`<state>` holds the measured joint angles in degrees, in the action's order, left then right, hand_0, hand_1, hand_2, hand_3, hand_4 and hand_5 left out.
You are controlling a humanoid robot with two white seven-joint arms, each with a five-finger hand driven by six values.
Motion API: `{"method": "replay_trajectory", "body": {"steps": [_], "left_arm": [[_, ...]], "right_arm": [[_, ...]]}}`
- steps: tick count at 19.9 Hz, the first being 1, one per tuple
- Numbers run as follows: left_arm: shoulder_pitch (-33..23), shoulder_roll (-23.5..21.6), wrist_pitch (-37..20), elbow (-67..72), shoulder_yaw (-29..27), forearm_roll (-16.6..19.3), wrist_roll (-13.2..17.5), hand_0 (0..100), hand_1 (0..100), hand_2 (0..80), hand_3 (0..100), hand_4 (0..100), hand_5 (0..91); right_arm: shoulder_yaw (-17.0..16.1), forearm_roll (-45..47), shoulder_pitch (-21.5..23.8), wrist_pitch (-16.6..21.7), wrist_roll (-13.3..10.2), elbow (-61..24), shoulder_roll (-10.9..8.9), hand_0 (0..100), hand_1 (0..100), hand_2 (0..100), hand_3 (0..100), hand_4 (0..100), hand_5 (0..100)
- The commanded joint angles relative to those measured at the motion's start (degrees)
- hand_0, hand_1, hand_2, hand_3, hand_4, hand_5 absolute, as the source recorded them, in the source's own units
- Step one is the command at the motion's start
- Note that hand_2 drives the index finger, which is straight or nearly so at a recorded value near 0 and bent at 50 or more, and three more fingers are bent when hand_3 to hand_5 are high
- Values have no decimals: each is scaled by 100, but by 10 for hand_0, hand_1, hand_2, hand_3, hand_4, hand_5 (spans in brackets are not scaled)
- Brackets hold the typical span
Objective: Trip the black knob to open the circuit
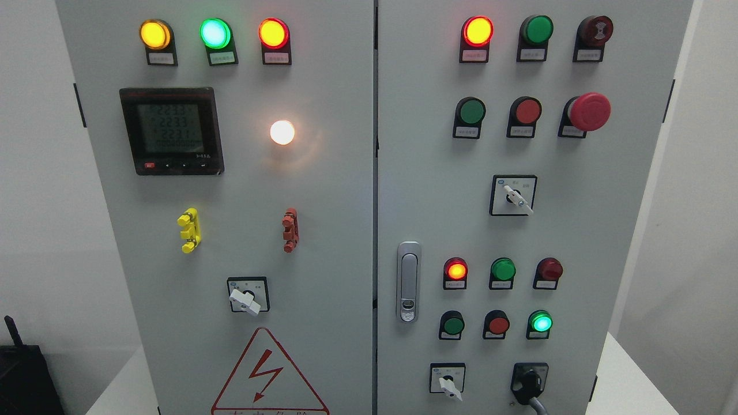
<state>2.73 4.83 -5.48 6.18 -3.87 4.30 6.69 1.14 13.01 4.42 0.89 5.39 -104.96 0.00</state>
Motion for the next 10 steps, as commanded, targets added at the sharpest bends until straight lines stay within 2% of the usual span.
{"method": "replay_trajectory", "body": {"steps": [1,10], "left_arm": [[0,0,-6,-143,-9,0,-1,120,389,0,0,0,0],[0,0,-6,-143,0,0,-1,120,389,0,0,0,0]], "right_arm": [[106,0,-3,34,15,-15,27,0,0,39,1000,983,960],[27,0,-20,43,6,-24,9,0,0,39,1000,982,960]]}}
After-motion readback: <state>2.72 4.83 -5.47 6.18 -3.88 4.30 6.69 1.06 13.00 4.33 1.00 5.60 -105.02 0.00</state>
